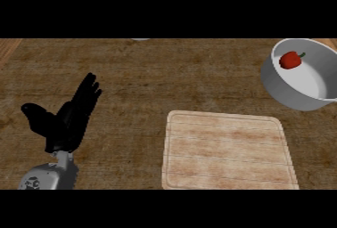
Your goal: Pick the bell pepper from the cutting board and place it in the pot
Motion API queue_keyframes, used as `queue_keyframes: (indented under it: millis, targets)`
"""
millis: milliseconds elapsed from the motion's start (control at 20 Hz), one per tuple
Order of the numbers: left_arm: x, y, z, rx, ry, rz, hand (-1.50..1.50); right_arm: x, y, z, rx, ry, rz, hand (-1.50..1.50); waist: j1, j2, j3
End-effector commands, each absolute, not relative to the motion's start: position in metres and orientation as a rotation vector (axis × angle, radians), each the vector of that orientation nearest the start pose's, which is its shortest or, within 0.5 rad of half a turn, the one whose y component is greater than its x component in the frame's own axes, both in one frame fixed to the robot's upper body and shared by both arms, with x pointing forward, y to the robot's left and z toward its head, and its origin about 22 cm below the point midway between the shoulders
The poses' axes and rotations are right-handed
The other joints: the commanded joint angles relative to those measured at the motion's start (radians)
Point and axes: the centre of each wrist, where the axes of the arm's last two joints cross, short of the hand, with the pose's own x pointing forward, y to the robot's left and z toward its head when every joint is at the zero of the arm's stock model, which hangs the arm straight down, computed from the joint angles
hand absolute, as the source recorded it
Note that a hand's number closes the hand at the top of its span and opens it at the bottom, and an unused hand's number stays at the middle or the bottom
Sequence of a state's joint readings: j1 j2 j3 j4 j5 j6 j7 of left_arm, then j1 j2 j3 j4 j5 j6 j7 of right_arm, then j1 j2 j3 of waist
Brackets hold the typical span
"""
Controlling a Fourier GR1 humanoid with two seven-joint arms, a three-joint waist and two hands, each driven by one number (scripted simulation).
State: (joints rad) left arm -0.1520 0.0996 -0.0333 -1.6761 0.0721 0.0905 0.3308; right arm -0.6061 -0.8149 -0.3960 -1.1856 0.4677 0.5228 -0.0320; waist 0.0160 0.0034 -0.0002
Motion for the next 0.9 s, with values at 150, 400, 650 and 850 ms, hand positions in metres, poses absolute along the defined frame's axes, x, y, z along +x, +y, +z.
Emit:
queue_keyframes:
  millis: [150, 400, 650, 850]
  targets:
    - [0.278, 0.212, 0.076, 0.001, -1.492, -0.011, 0.00, 0.350, -0.438, 0.204, -0.629, -1.337, 0.677, -1.50, -0.004, 0.000, 0.000]
    - [0.262, 0.238, 0.058, 0.027, -1.474, -0.009, 0.00, 0.354, -0.436, 0.206, -0.504, -1.471, 0.459, -1.50, -0.012, -0.006, 0.000]
    - [0.267, 0.227, 0.067, 0.014, -1.479, -0.028, 0.00, 0.344, -0.467, 0.228, -0.566, -1.693, 0.151, -1.50, -0.009, -0.003, 0.001]
    - [0.260, 0.235, 0.069, 0.016, -1.483, -0.017, 0.00, 0.328, -0.502, 0.217, -0.622, -1.698, 0.004, -1.50, -0.003, -0.001, 0.001]
